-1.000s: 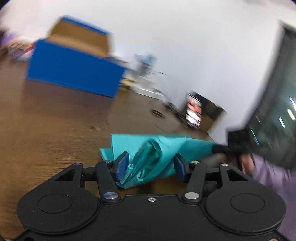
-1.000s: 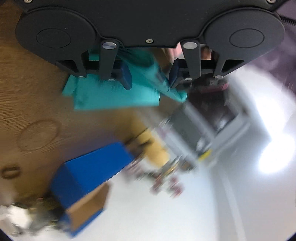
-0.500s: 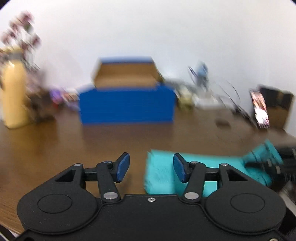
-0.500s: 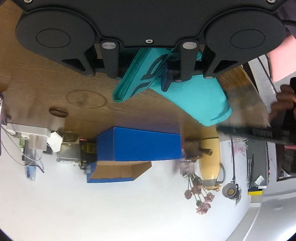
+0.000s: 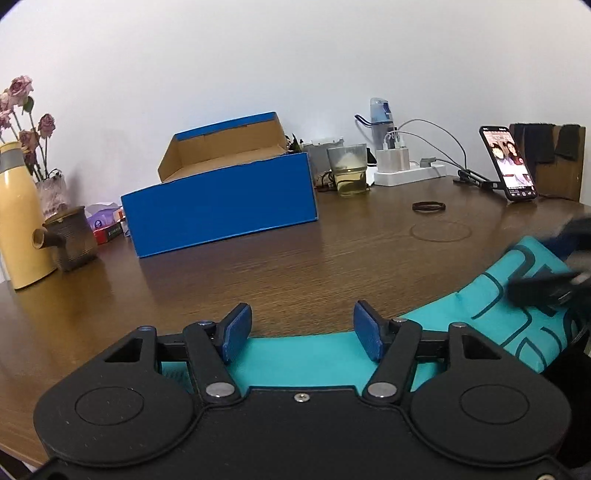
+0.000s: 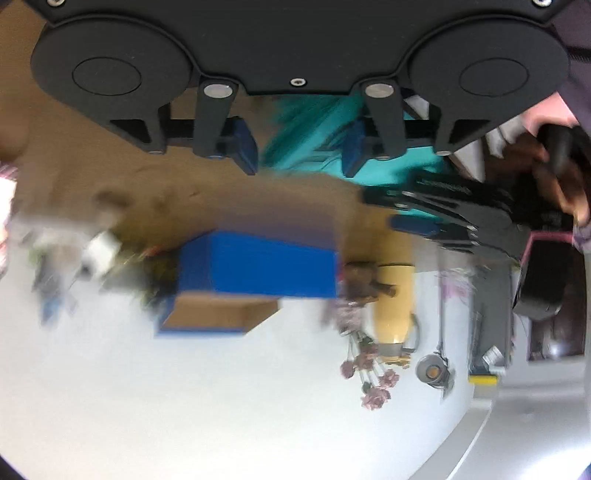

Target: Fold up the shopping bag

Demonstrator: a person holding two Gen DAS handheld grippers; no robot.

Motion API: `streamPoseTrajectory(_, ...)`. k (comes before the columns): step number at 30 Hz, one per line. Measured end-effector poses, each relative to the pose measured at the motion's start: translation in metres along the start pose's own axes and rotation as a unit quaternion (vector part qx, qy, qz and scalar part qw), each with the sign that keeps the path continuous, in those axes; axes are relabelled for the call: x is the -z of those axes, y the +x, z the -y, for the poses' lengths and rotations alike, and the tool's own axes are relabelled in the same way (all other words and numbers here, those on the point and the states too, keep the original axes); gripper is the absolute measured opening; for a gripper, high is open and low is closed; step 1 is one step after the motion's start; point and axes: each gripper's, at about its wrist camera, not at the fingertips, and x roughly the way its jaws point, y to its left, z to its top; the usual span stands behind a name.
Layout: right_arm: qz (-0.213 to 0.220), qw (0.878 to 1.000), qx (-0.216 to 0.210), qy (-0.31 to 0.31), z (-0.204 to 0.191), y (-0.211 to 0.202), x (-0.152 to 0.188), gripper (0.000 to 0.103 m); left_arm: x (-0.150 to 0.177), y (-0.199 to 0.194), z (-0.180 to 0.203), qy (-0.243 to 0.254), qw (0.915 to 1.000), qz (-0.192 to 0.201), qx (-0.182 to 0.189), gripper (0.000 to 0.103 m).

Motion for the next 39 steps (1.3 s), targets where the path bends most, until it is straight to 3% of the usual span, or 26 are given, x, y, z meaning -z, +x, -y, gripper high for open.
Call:
streamPoseTrajectory(2, -0.003, 0.998, 0.007, -0.061, -0.004, -0.016, -0.009, 0.069, 0.002, 0.001, -0.001, -0.001, 1.0, -0.001, 0.005, 0.062)
streamPoseTrajectory(4, -0.033, 0.985, -0.06, -0.161, -0.018, -0.016, -0.017, 0.073, 0.002, 0.003, 0.0, 0.002, 1.0, 0.0, 0.008, 0.062)
streamPoseTrajectory(8, -0.094, 0.924, -0.139, -0.343, -0.049, 0.003, -0.01, 0.077, 0.005, 0.0, -0.001, 0.008, 0.9998, 0.002, 0.017, 0.062)
streamPoseTrajectory(9, -0.096, 0.911, -0.137, -0.376, -0.053, 0.007, -0.005, 0.075, 0.005, -0.001, -0.001, 0.008, 0.9998, 0.002, 0.018, 0.062)
streamPoseTrajectory(10, -0.096, 0.906, -0.132, -0.39, -0.055, 0.01, -0.003, 0.065, 0.005, -0.001, -0.002, 0.008, 0.9998, 0.001, 0.02, 0.062)
streamPoseTrajectory(15, -0.114, 0.927, -0.127, -0.334, -0.056, 0.006, -0.014, 0.042, -0.003, -0.015, -0.008, 0.023, 0.9985, 0.009, 0.049, 0.061)
streamPoseTrajectory(17, -0.115, 0.926, -0.123, -0.339, -0.054, 0.005, -0.022, 0.026, -0.018, -0.033, -0.004, 0.057, 0.9953, 0.034, 0.07, 0.061)
streamPoseTrajectory(18, -0.115, 0.924, -0.119, -0.344, -0.052, 0.006, -0.027, 0.023, -0.026, -0.042, -0.002, 0.074, 0.9929, 0.046, 0.081, 0.061)
streamPoseTrajectory(24, -0.116, 0.914, -0.1, -0.376, -0.04, 0.008, -0.057, 0.016, -0.071, -0.097, 0.01, 0.177, 0.9667, 0.118, 0.143, 0.07)
streamPoseTrajectory(27, -0.116, 0.908, -0.091, -0.392, -0.034, 0.009, -0.072, 0.016, -0.063, -0.085, 0.039, 0.29, 0.9391, 0.109, 0.148, 0.07)
streamPoseTrajectory(29, -0.116, 0.902, -0.085, -0.406, -0.032, 0.012, -0.08, 0.015, -0.058, -0.07, 0.053, 0.332, 0.9254, 0.114, 0.144, 0.067)
streamPoseTrajectory(34, -0.121, 0.867, -0.08, -0.476, -0.044, 0.035, -0.077, 0.015, -0.045, -0.032, 0.086, 0.427, 0.8854, 0.126, 0.133, 0.051)
streamPoseTrajectory(36, -0.123, 0.852, -0.078, -0.503, -0.049, 0.045, -0.075, 0.015, -0.043, -0.016, 0.089, 0.437, 0.8825, 0.113, 0.133, 0.032)
streamPoseTrajectory(39, -0.123, 0.829, -0.073, -0.54, -0.055, 0.058, -0.073, 0.016, -0.037, 0.002, 0.09, 0.438, 0.8864, 0.107, 0.105, 0.029)
